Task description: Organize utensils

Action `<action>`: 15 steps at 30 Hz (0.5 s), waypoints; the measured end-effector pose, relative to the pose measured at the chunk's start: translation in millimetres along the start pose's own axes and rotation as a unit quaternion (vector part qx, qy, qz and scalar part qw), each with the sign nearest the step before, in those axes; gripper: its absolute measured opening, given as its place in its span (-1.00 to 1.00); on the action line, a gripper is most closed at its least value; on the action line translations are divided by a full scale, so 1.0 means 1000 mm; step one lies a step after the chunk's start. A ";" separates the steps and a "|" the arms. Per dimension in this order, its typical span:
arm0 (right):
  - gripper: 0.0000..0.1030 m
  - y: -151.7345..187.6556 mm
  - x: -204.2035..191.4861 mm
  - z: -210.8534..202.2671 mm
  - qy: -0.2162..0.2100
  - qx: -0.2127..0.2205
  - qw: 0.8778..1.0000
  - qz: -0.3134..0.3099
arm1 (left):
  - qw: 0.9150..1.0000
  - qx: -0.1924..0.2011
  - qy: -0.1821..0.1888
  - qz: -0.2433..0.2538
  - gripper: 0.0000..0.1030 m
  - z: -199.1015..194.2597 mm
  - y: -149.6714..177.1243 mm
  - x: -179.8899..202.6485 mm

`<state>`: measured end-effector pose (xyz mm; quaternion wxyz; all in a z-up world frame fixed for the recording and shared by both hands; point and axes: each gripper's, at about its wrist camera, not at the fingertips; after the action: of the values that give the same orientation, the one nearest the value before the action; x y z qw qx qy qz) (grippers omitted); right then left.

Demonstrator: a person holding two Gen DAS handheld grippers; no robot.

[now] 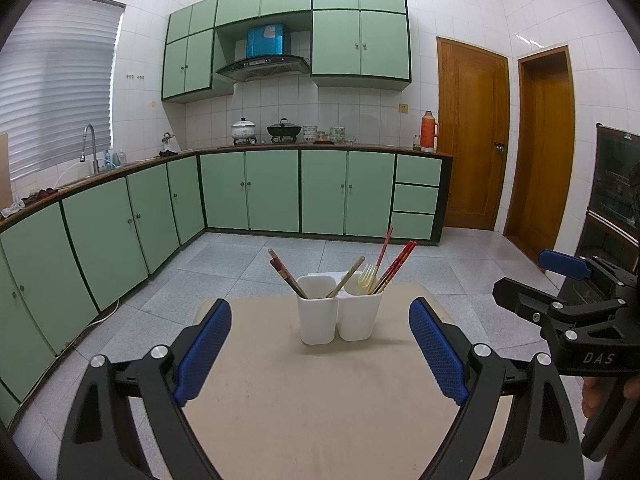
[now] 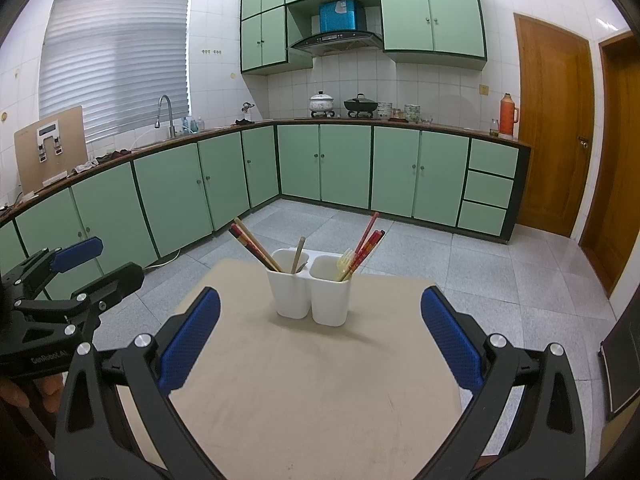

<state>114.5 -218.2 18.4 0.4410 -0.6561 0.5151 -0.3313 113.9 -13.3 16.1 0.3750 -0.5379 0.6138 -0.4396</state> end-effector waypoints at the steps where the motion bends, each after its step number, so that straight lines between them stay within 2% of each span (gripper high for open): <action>1: 0.89 -0.001 0.000 0.000 0.000 0.000 1.000 0.000 | 1.000 0.000 0.000 0.000 0.72 0.001 0.001 0.000; 15: 0.89 -0.002 0.000 0.000 0.000 0.000 1.000 0.000 | 1.000 -0.002 0.000 0.000 0.72 0.001 0.003 -0.001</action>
<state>114.9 -218.2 19.8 0.4407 -0.6565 0.5150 -0.3311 113.9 -12.3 13.3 0.3739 -0.5382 0.6148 -0.4388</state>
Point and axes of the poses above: each gripper's, at about its wrist camera, not at the fingertips, and z roughly the way its jaws point, x to its right, y to its underside, and after that the axes turned 4 degrees about x, right-handed
